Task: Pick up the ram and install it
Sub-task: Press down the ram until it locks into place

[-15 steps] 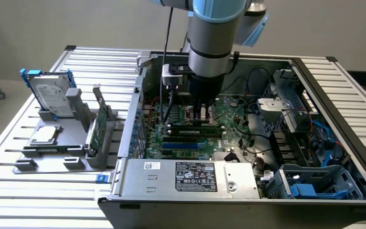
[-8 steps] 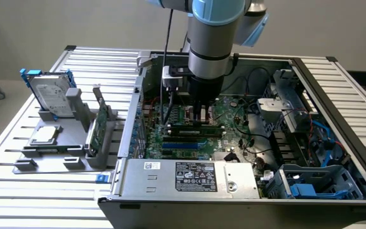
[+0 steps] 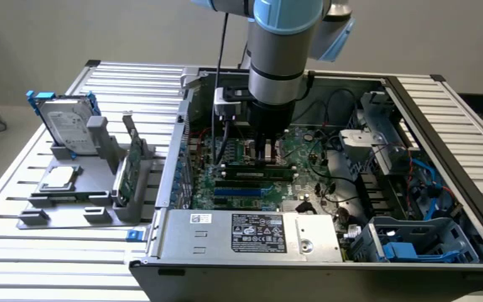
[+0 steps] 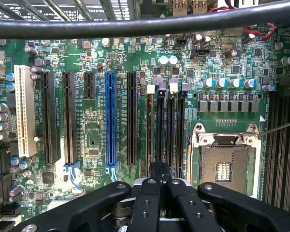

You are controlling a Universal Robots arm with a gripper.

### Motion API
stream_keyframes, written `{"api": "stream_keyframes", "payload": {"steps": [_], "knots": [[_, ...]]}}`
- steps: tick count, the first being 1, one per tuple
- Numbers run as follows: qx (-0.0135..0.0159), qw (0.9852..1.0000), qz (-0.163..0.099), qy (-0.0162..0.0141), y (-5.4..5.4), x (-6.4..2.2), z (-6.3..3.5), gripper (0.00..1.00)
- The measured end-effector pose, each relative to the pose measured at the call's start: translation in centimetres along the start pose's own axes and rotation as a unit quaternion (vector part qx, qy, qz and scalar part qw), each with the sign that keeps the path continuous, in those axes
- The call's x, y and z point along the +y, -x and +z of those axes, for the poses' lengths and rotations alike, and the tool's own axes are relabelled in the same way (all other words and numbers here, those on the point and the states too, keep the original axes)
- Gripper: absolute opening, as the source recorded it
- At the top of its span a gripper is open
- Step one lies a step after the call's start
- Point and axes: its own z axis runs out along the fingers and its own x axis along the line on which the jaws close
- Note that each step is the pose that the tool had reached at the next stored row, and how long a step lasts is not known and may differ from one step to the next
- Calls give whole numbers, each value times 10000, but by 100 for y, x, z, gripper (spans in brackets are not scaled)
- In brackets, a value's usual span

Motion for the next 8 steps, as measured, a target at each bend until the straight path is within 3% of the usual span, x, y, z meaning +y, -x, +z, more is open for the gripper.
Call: {"api": "stream_keyframes", "payload": {"steps": [8], "knots": [[1, 10000, 0, 1, -1, 0, 13, 11]]}}
